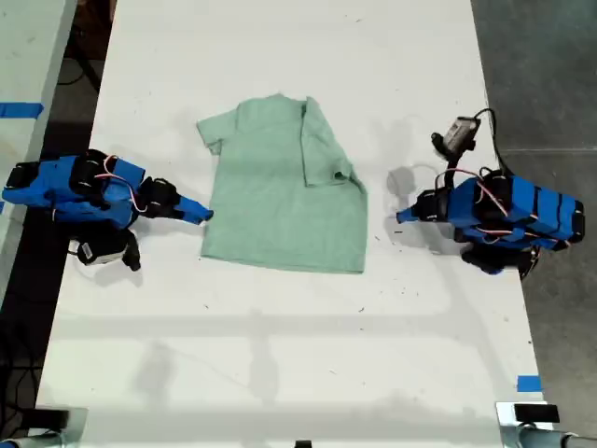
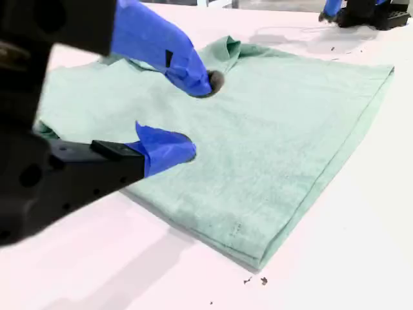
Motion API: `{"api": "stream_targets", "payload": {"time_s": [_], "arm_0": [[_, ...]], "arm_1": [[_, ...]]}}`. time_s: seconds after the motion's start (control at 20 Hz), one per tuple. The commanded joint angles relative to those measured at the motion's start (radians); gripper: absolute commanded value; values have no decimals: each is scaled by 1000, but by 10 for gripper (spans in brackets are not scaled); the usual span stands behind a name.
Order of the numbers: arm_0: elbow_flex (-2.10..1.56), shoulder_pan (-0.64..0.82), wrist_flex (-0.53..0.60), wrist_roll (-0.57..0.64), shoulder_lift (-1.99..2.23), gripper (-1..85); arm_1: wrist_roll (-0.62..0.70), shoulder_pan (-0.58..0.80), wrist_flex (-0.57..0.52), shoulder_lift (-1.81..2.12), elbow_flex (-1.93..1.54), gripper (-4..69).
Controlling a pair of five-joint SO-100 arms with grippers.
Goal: Fold t shirt
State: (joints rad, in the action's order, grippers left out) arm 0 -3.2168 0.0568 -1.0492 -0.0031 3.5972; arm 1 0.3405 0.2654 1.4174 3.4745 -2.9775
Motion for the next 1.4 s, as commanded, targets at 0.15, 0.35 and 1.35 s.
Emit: {"api": "stream_targets", "payload": {"time_s": [0.15, 0.35, 1.35], "arm_0": [[-9, -8, -2, -12, 6, 123], [-9, -8, -2, -12, 6, 123], [-9, -8, -2, -12, 6, 123]], "arm_1": [[-100, 6, -12, 31, -80, -2], [-115, 6, -6, 31, -78, -3], [-124, -2, -2, 31, -75, -3]]}}
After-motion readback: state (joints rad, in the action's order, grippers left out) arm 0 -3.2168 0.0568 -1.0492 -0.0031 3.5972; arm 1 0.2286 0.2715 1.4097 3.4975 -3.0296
